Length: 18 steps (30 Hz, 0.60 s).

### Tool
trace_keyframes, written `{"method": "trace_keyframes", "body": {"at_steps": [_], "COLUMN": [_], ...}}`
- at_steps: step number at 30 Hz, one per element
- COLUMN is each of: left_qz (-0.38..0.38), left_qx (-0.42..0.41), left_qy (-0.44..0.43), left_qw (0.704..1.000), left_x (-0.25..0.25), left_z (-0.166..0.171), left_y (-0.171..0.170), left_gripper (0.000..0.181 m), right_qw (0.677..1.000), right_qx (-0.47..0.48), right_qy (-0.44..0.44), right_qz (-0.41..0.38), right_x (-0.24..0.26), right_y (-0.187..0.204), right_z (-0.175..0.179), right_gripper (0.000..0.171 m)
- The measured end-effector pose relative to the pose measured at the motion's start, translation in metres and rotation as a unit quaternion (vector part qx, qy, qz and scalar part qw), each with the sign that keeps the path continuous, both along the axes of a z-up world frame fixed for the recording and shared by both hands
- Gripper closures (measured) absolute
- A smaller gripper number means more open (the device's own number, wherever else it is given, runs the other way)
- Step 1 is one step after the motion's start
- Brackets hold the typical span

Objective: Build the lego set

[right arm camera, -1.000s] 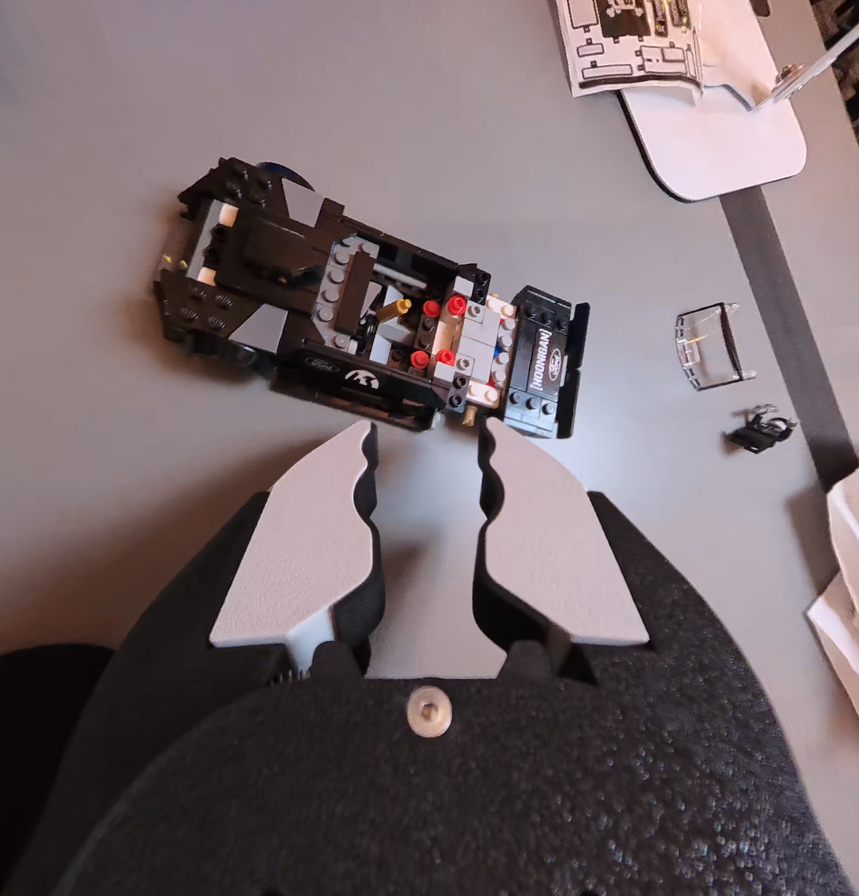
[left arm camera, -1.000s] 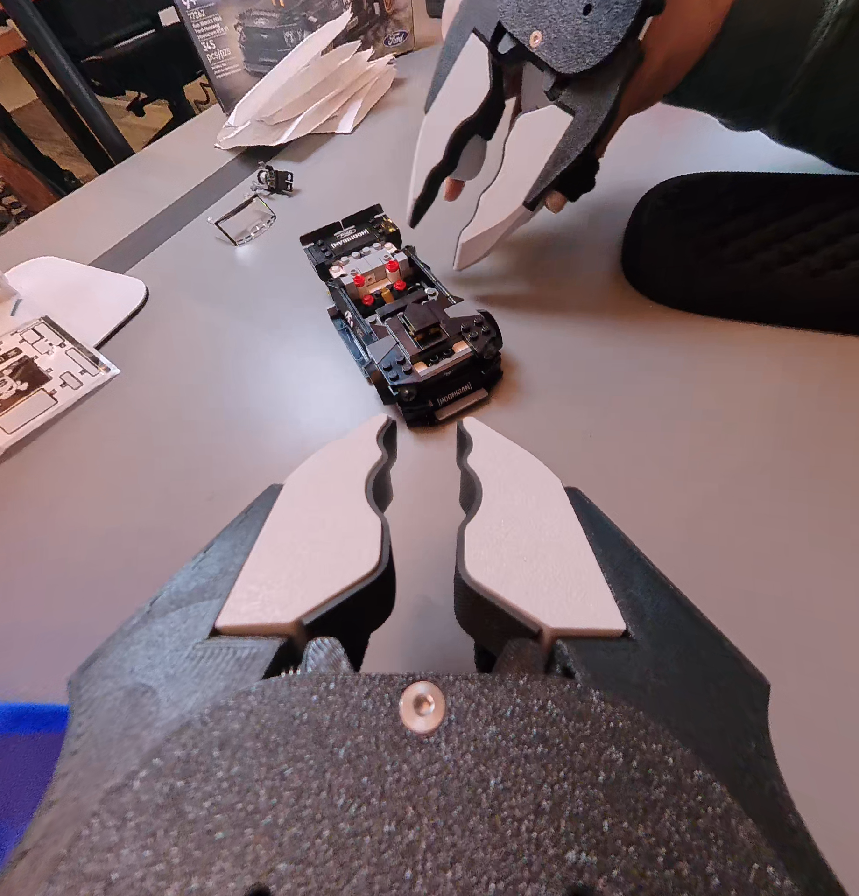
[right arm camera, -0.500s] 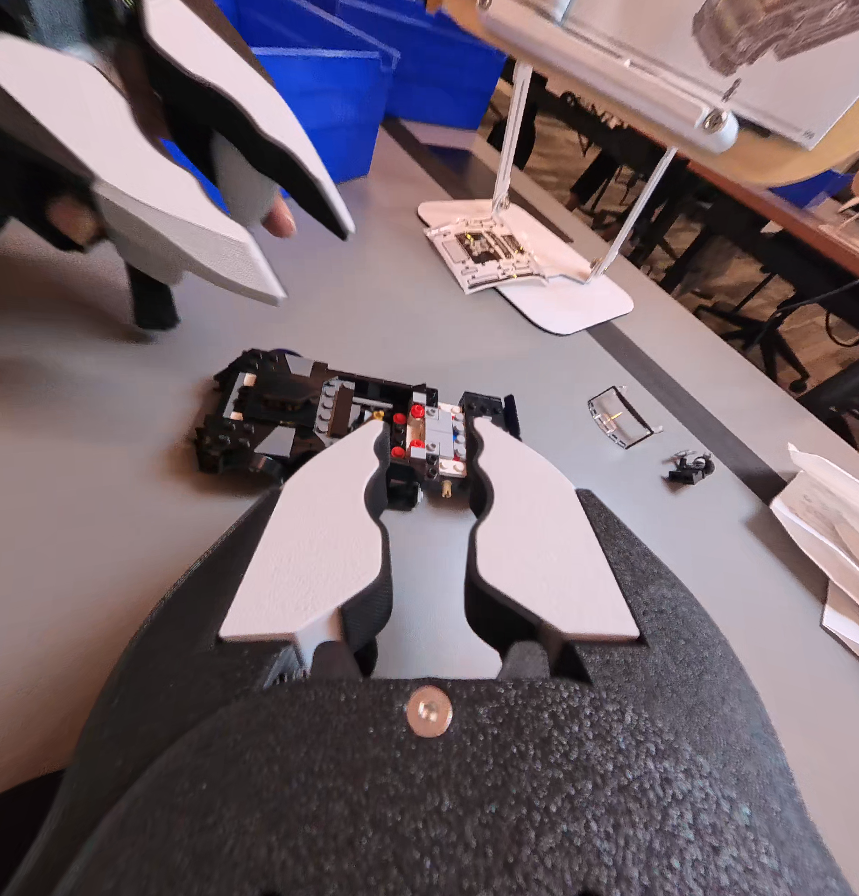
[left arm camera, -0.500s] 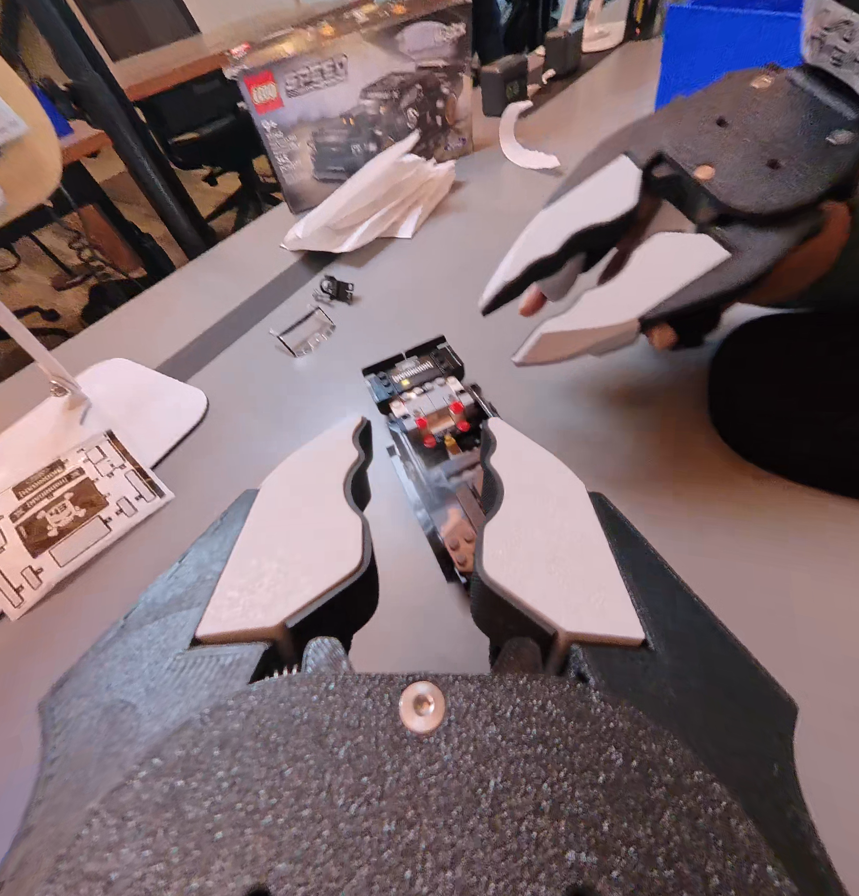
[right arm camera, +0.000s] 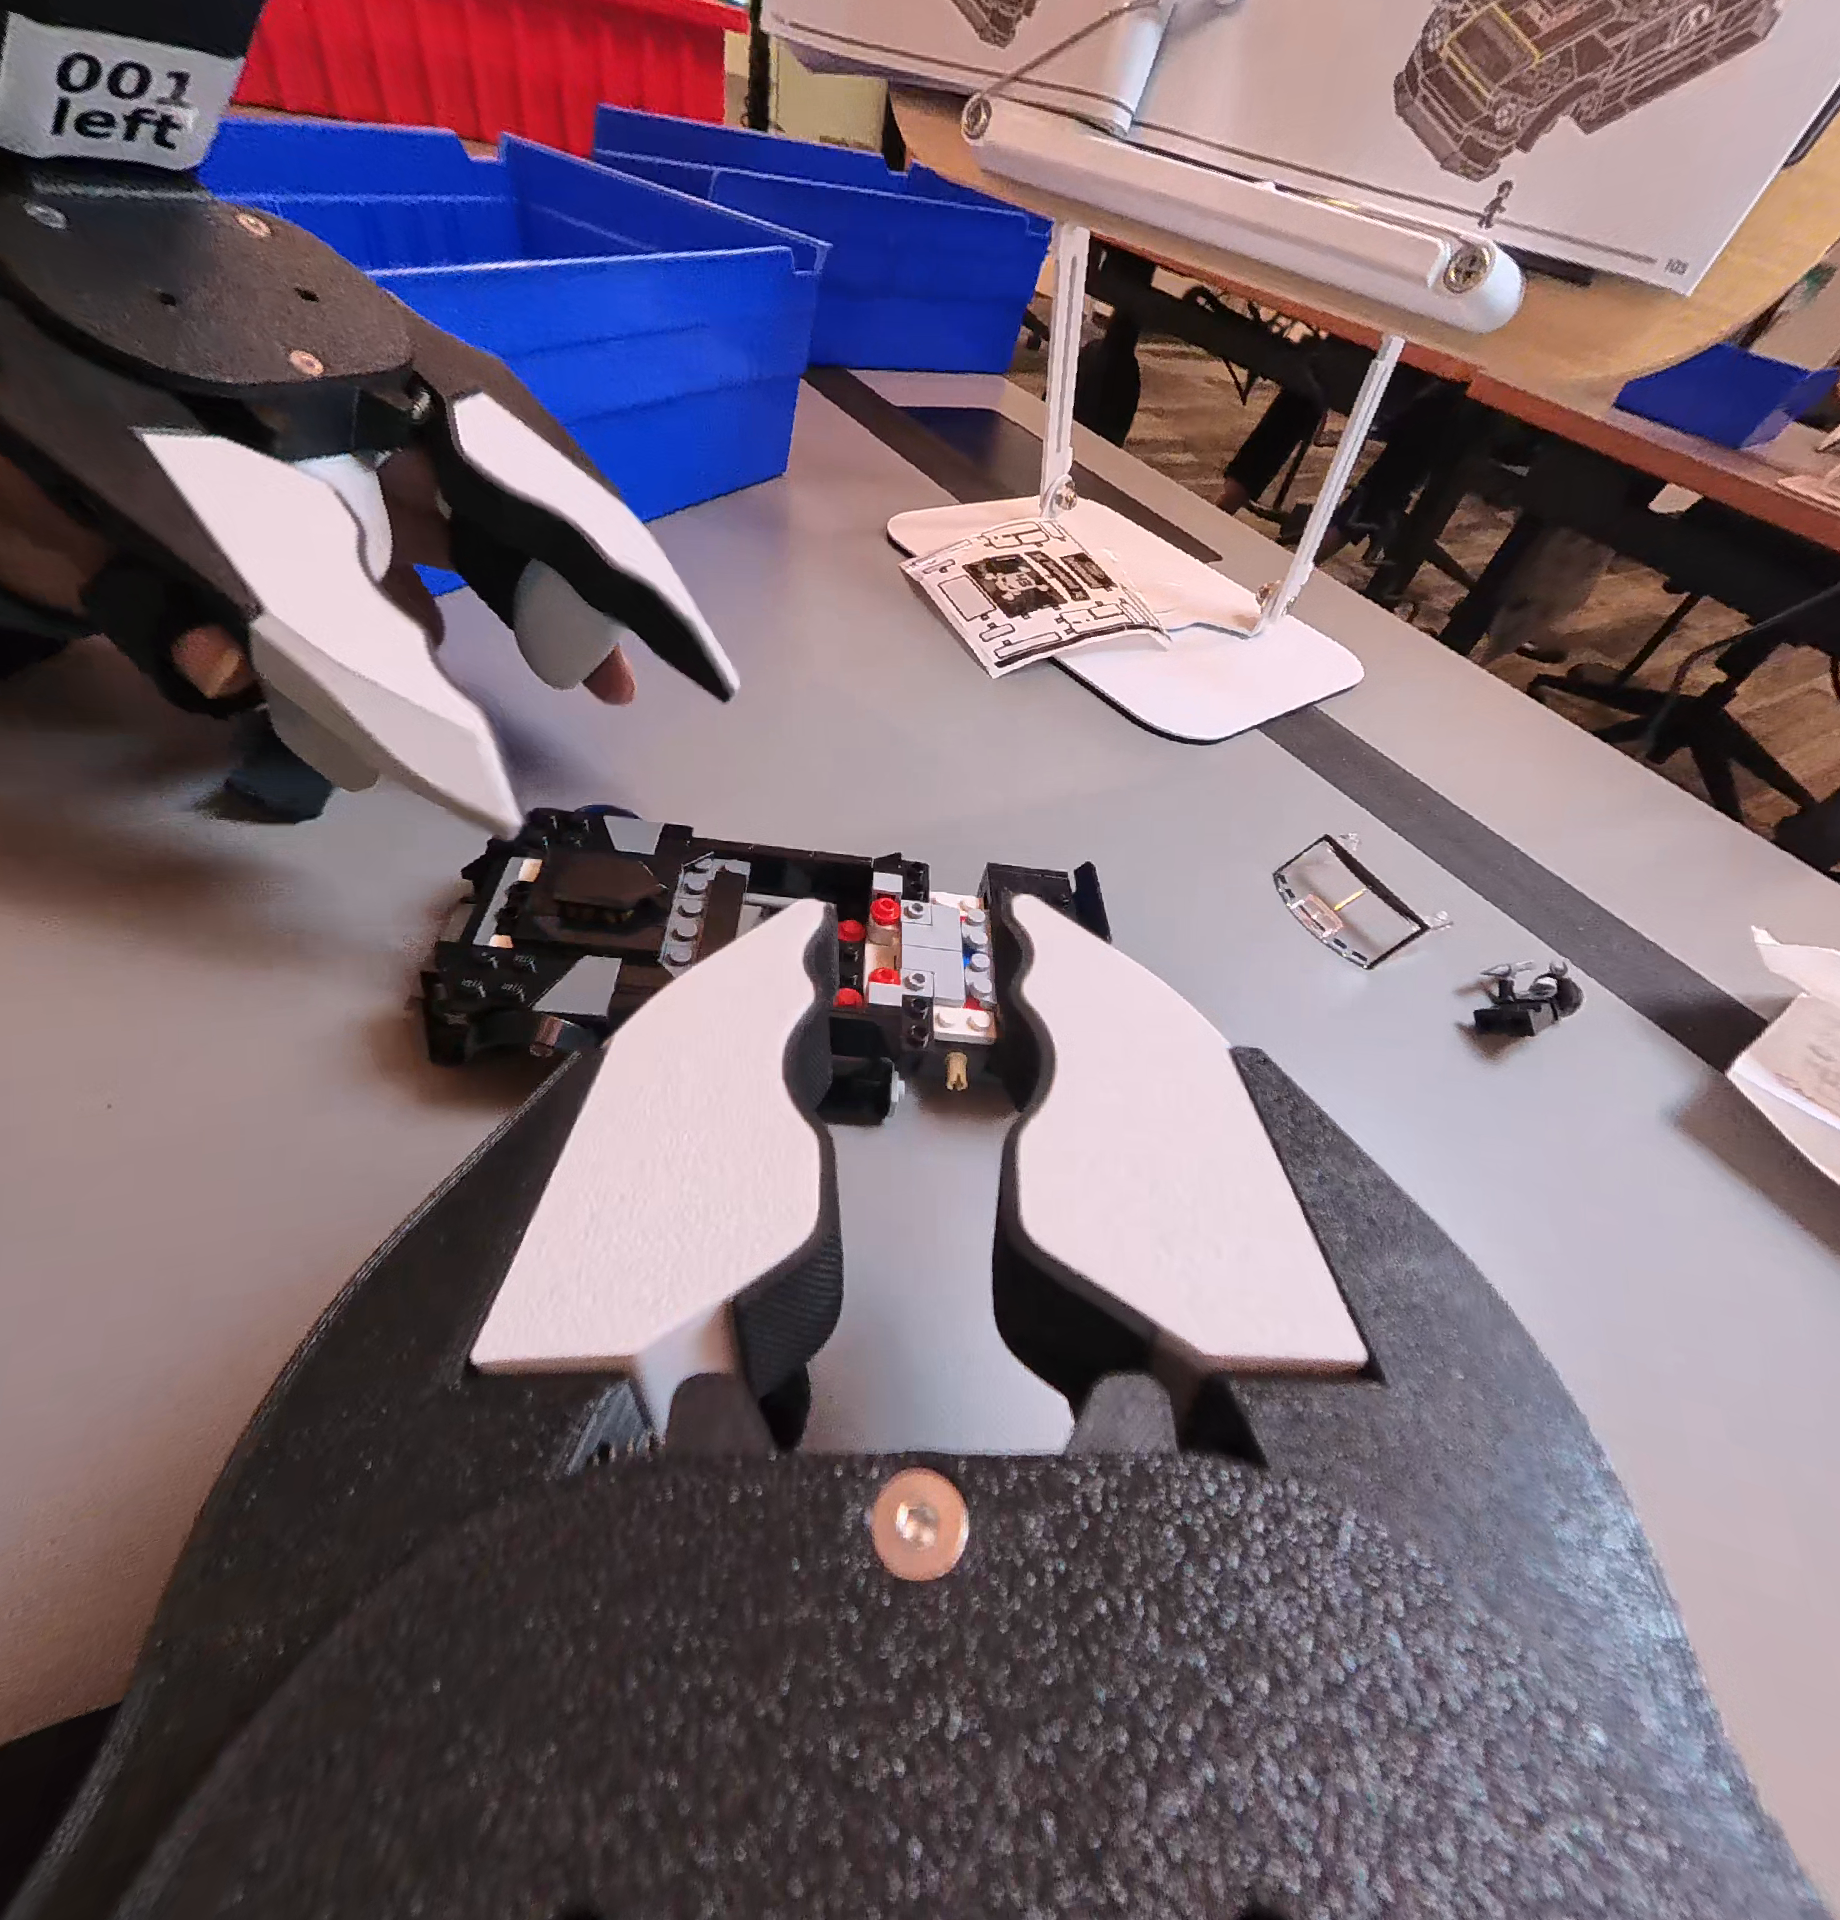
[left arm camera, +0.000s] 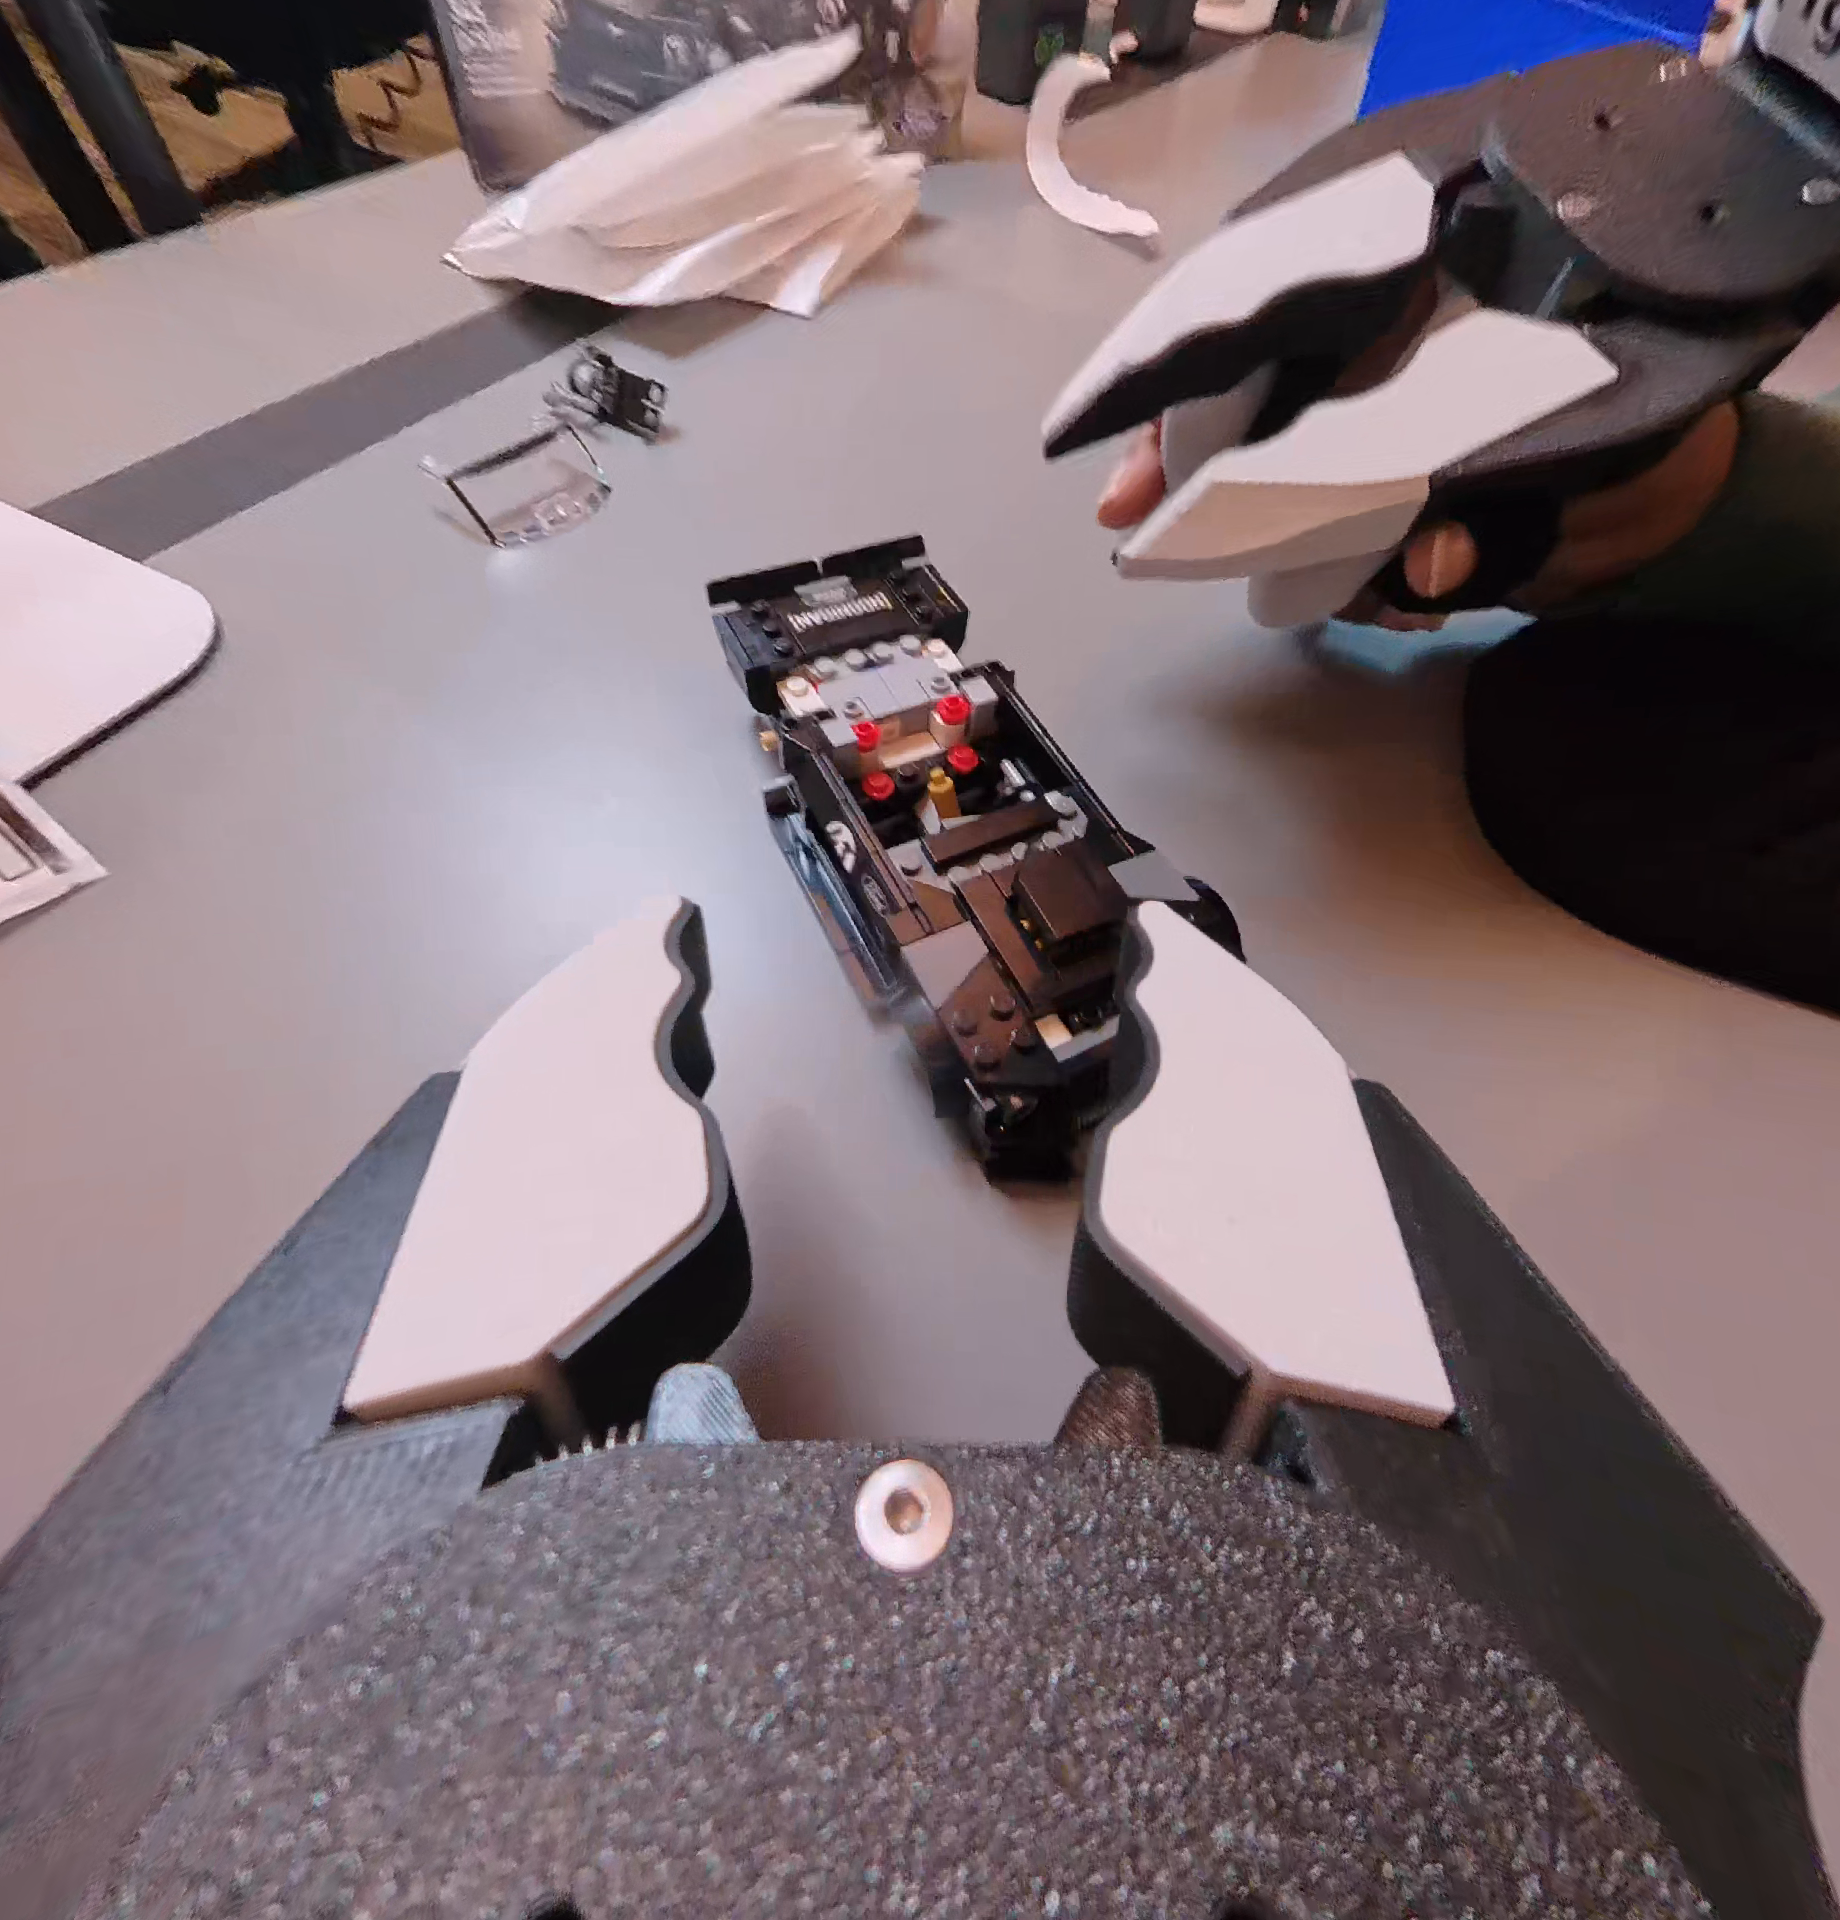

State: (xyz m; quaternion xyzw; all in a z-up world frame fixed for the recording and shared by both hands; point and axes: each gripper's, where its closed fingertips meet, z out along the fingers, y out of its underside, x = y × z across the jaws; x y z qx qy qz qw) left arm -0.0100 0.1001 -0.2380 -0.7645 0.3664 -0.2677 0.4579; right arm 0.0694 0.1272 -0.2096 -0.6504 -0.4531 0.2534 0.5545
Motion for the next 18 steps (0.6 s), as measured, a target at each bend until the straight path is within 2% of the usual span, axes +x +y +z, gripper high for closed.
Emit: {"method": "trace_keyframes", "body": {"at_steps": [2,5,7,18], "left_qz": [-0.015,-0.025,-0.035,-0.053], "left_qx": [-0.012,-0.017,-0.022,-0.043], "left_qy": [0.026,0.047,0.048,0.043], "left_qw": [0.999,0.998,0.998,0.997], "left_x": [0.002,0.004,0.005,0.013], "left_z": [-0.011,-0.019,-0.020,-0.022], "left_y": [-0.005,-0.008,-0.011,-0.022], "left_gripper": [0.100,0.099,0.110,0.124], "right_qw": [1.000,1.000,1.000,0.999], "right_qx": [0.006,0.009,0.016,0.043], "right_qy": [0.004,0.001,-0.004,-0.020], "right_qz": [-0.001,0.002,0.003,-0.009], "right_x": [0.000,-0.002,-0.003,-0.002], "right_y": [0.000,-0.002,-0.004,-0.005], "right_z": [0.002,0.002,0.002,0.006], "right_gripper": [0.144,0.144,0.145,0.146]}}
